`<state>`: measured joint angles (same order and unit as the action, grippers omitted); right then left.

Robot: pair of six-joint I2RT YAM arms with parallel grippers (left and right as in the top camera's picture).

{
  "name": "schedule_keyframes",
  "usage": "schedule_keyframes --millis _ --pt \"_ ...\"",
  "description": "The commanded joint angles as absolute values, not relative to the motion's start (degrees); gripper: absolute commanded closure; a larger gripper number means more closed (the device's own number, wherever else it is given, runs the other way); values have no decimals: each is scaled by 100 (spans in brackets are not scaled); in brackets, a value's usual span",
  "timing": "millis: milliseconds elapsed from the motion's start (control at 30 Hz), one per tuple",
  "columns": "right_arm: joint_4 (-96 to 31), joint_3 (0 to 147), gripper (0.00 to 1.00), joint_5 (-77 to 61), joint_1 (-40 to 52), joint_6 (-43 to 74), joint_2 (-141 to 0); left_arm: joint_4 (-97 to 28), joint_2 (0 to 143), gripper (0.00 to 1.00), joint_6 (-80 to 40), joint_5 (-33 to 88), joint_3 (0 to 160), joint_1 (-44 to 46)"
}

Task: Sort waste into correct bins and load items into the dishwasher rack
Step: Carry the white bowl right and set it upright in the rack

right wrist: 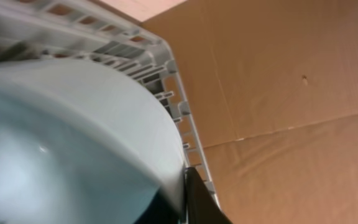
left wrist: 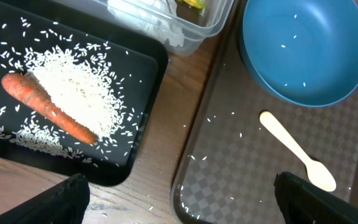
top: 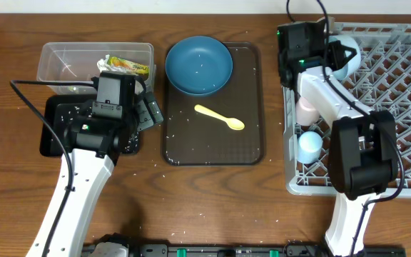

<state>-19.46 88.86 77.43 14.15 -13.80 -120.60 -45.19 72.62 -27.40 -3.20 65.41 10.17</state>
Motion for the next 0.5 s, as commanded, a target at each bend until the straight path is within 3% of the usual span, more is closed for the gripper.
schedule_keyframes --millis 0,233,467 --pt "-2088 8882 84 7535 1634 -1227 -12140 -4541 7288 2 -2773 -370 6587 993" --pt "-2268 8882 39 7537 1931 -1229 -12140 -4541 7288 2 -2775 -368 6587 993" --pt "-2272 8882 15 7535 2189 -1299 -12140 -4541 7288 2 -2773 -368 6587 993"
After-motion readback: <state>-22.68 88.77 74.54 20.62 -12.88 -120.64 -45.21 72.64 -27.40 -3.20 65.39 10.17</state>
